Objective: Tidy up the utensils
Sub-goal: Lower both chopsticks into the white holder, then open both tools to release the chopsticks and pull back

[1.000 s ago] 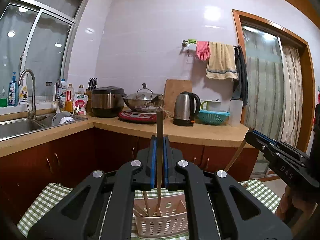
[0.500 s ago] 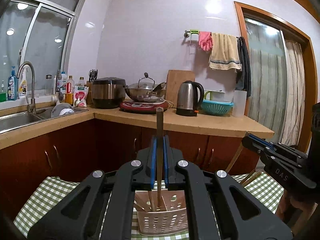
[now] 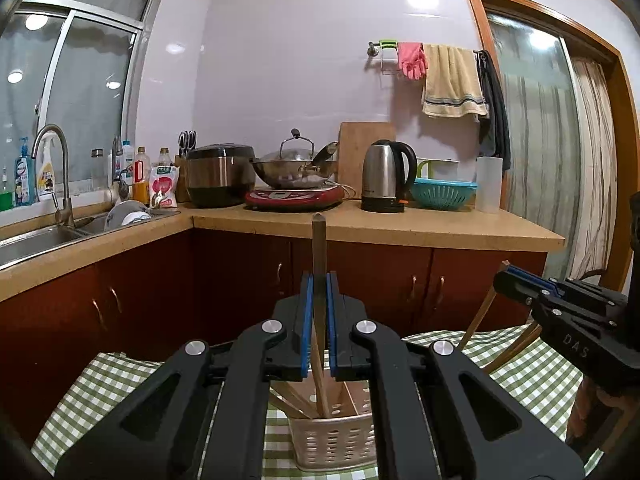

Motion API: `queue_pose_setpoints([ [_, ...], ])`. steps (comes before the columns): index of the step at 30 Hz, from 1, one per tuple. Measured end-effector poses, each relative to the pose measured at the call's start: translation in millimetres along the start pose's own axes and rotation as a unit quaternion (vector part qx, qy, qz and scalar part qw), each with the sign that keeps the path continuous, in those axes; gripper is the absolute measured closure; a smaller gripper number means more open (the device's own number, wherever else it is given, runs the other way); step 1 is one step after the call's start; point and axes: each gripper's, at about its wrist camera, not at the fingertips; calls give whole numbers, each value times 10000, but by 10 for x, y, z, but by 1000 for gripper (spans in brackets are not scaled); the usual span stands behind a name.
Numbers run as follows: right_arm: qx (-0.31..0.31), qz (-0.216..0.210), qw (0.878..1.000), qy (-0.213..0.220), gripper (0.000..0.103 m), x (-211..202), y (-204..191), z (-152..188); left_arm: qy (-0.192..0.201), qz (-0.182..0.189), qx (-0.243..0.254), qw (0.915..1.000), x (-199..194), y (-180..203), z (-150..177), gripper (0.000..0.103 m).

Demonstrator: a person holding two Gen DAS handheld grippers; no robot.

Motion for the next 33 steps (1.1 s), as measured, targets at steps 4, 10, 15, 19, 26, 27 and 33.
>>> queue_pose_setpoints([
  [4,76,-26,10000,-43,82,22,37,15,49,22,-2,10000,-19,0,16,70],
  [10,37,-5,10000,58,65,-16,29,3,76,93,9,9999,-24,26,27,52],
  [15,48,6,9998,185,53,-86,26,-38,122,127,-10,9998,-50,21,7,41],
  [19,4,46,9993,365,40,-191,-13,-92,236,71,5,9997,-127,16,-47,29],
  [26,-16,309,9979,578,23,-470,-70,-164,327,-151,-14,9993,-348,-3,-166,19],
  [27,-7,349,9977,577,22,-511,-71,-154,314,-228,-11,9992,-410,-2,-168,16],
  [33,201,713,9963,435,19,-807,-33,57,-35,-490,-162,9987,-745,-21,4,13],
])
Point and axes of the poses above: each gripper's, at about its wrist camera, not at the fingertips, and x roughly the way its jaws point, y to its right, z to its underside, and after that the axes turned 11 degrees about x, right-handed
